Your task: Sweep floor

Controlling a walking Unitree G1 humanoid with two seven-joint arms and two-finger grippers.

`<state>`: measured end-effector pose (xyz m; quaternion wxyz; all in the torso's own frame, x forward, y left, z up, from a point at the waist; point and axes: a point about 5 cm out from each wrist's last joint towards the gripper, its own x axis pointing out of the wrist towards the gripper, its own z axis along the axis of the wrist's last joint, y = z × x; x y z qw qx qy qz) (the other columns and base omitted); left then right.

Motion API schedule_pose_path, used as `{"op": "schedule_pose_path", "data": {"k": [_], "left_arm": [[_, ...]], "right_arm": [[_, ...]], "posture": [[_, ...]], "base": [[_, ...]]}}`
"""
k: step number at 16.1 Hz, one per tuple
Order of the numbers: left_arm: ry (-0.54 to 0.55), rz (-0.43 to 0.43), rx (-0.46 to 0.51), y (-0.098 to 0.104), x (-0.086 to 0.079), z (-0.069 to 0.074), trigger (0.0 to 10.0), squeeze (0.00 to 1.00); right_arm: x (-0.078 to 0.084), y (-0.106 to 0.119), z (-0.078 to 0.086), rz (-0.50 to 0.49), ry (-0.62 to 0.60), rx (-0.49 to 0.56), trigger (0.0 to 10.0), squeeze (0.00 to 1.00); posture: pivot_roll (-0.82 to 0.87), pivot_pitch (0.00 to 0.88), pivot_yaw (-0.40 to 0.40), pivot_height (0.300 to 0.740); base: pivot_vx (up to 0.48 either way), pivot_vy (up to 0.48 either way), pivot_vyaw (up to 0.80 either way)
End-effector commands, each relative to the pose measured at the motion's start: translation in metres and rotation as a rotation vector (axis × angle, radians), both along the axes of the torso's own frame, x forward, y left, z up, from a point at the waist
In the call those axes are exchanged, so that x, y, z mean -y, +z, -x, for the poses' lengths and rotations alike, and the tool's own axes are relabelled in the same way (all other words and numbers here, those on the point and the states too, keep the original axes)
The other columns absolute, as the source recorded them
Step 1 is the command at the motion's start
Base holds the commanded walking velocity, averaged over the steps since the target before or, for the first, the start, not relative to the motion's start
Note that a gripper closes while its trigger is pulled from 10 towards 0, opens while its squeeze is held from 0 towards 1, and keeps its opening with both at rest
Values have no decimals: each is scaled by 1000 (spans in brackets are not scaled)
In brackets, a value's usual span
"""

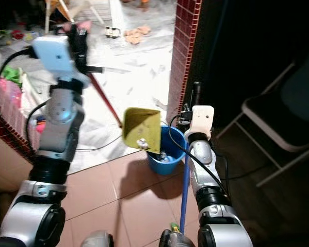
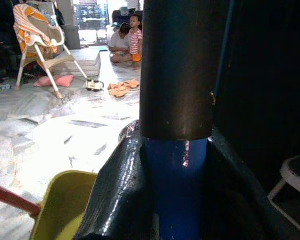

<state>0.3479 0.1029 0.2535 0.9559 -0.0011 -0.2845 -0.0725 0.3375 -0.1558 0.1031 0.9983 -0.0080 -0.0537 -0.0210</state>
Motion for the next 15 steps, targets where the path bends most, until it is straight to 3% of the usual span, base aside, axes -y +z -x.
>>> {"op": "schedule_pose_path", "data": {"k": [1, 3, 5, 9, 12, 15], "left_arm": [[-53, -2, 118, 26, 11, 8, 10000, 0], [-51, 18, 153, 36, 13, 11, 10000, 0], [-134, -16, 168, 36, 23, 16, 10000, 0], [-470, -251, 135, -4, 61, 41, 10000, 0], [-628, -402, 137, -25, 76, 56, 10000, 0], [-728, -542, 208, -30, 84, 69, 10000, 0]], "right_arm": [[-2, 9, -3, -14, -11, 55, 10000, 0], [-3, 9, -3, -7, -6, 57, 10000, 0], [-3, 9, -3, 1, 1, 56, 10000, 0], [-6, 15, -8, 23, 22, 74, 10000, 0], [-7, 15, -7, 40, 34, 82, 10000, 0], [-7, 15, -7, 47, 38, 82, 10000, 0]], "posture": [[19, 0, 61, 740], [20, 0, 54, 740], [22, 0, 38, 740], [19, 0, 27, 740], [17, 0, 22, 740], [17, 0, 17, 740]], "base": [[0, 0, 0], [0, 0, 0], [0, 0, 0], [0, 0, 0], [0, 0, 0], [0, 0, 0]]}}
